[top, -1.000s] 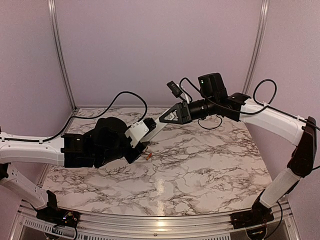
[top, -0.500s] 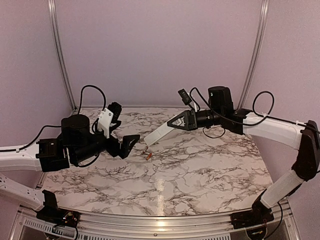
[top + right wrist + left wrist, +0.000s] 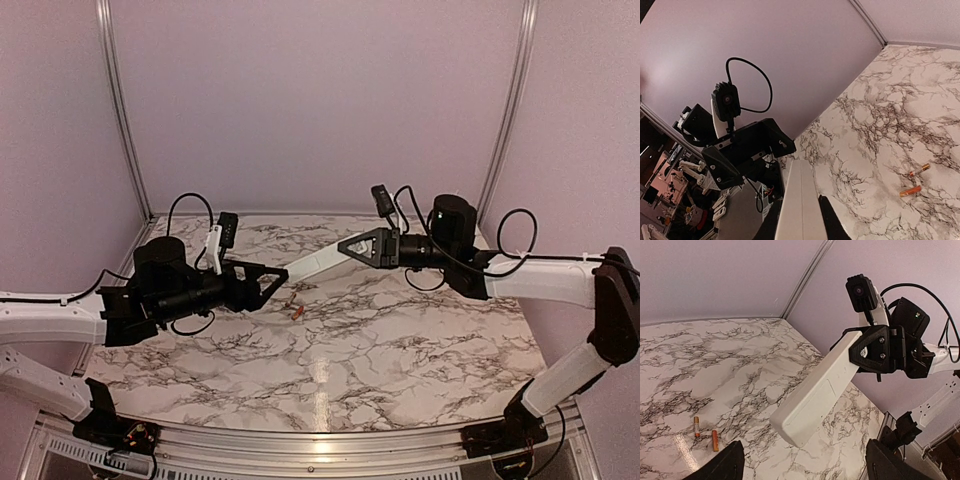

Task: Load the batteries into the remote control
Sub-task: Remove the battery cover from the remote control.

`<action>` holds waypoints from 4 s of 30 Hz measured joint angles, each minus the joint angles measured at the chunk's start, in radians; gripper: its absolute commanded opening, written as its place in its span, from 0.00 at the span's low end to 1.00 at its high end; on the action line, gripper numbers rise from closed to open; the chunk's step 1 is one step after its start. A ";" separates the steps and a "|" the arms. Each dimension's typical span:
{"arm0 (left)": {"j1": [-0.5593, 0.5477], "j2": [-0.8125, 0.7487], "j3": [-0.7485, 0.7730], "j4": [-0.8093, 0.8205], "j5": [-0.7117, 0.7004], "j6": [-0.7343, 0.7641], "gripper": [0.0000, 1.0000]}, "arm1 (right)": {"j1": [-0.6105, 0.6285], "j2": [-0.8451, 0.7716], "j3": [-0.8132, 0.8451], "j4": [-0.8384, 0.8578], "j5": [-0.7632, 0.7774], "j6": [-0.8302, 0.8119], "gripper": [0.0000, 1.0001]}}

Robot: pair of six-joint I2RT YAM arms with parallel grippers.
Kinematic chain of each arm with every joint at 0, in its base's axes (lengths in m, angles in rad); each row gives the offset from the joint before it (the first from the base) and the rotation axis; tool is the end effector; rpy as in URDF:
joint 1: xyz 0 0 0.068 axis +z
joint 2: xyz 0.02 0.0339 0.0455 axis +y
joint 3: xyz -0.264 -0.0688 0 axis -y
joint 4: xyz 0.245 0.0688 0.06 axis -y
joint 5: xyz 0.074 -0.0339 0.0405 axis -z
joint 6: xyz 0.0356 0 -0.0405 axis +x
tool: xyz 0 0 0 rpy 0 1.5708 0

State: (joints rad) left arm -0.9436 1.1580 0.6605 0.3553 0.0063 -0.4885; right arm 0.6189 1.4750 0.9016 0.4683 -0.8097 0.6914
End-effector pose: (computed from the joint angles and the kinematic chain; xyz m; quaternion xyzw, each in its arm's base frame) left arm 0.1562 -0.2159 0.2756 0.1725 0.7356 -0.4318 0.4926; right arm 0.2548 0.2131 0.2834 -0.2386 0.6923 0.6068 0.3092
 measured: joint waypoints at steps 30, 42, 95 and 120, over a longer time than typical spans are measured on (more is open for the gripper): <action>0.047 0.142 0.053 0.153 0.144 -0.169 0.23 | 0.012 -0.003 -0.031 0.204 -0.011 0.126 0.00; 0.065 0.141 0.026 0.259 0.243 -0.190 0.16 | -0.003 -0.014 -0.071 0.319 -0.045 0.208 0.00; 0.072 0.158 0.042 0.192 0.221 -0.176 0.30 | -0.035 -0.011 -0.082 0.275 -0.058 0.230 0.00; 0.074 0.128 0.021 0.251 0.293 -0.178 0.00 | -0.077 -0.019 -0.081 0.210 -0.043 0.172 0.00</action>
State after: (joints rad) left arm -0.8700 1.2858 0.6815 0.6064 0.2989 -0.6666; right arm 0.5419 1.4559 0.8204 0.6785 -0.8532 0.8635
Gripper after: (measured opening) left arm 0.031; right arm 0.179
